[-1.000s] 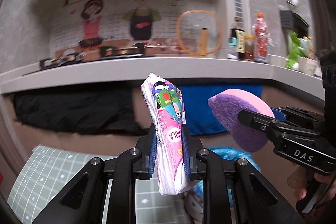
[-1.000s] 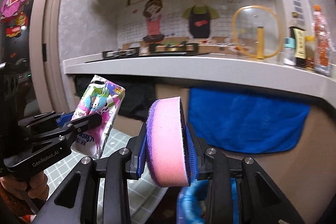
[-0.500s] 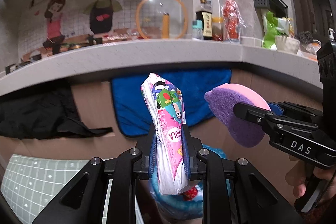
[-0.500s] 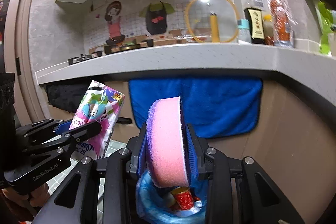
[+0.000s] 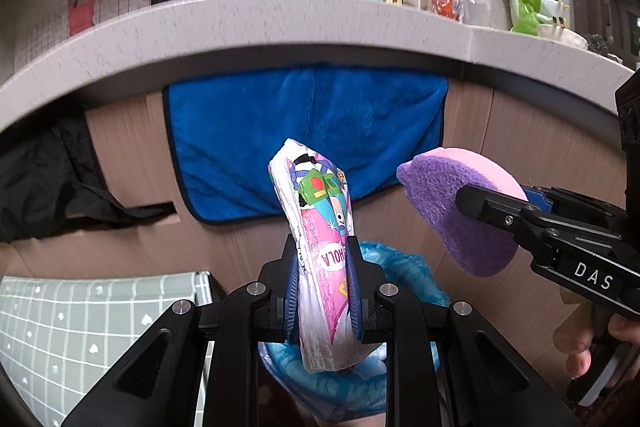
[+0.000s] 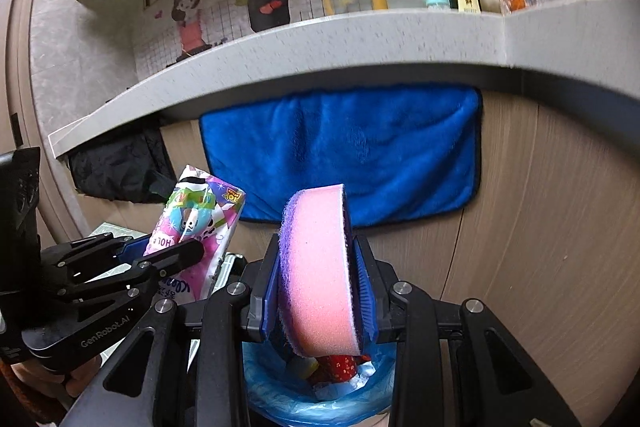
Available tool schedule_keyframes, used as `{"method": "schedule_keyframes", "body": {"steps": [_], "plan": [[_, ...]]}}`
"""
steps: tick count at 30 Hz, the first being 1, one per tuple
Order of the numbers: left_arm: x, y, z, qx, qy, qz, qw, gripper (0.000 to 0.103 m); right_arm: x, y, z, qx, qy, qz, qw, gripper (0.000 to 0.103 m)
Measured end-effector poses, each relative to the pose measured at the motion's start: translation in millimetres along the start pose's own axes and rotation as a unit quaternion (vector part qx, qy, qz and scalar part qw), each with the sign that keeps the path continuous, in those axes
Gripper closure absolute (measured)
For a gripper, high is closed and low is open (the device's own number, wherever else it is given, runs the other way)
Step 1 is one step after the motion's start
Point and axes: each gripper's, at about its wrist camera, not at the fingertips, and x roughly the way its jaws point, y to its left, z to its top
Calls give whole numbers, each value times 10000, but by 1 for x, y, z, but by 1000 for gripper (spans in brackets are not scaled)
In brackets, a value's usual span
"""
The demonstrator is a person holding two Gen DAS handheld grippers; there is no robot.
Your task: Collect trash
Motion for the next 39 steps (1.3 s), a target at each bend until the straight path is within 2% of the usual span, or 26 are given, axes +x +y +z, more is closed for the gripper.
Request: {"method": "schedule_keyframes", "body": {"steps": [6, 11, 20, 28, 31, 32, 33, 34, 39], "plan": [[22, 8, -10, -190, 149, -179, 9995, 81, 18, -8, -8, 102, 193, -26, 9998, 72], [47, 14, -22, -408, 444, -338, 9976, 81, 34, -16, -18, 202, 396, -37, 9990, 72], [80, 25, -42, -722, 926, -405, 9923, 81, 64, -31, -40, 504, 792, 43, 9956, 72], [88, 29, -49, -834, 999, -489, 9903, 80, 78, -32, -49, 571, 949, -8, 9939, 72], [92, 34, -47, -907, 1106, -594, 9879, 77, 81, -31, -50, 596, 981, -40, 9934, 69], [92, 36, -47, -934, 1129, -631, 9872, 76, 80, -32, -52, 606, 987, -52, 9933, 62], [90, 37, -46, -963, 1122, -644, 9869, 76, 79, -31, -52, 629, 975, -90, 9932, 50], [88, 39, -45, -983, 1072, -632, 9873, 75, 79, -31, -52, 650, 951, -108, 9933, 45], [60, 49, -44, -1085, 788, -594, 9892, 73, 59, -26, -53, 734, 762, -145, 9943, 44]]}}
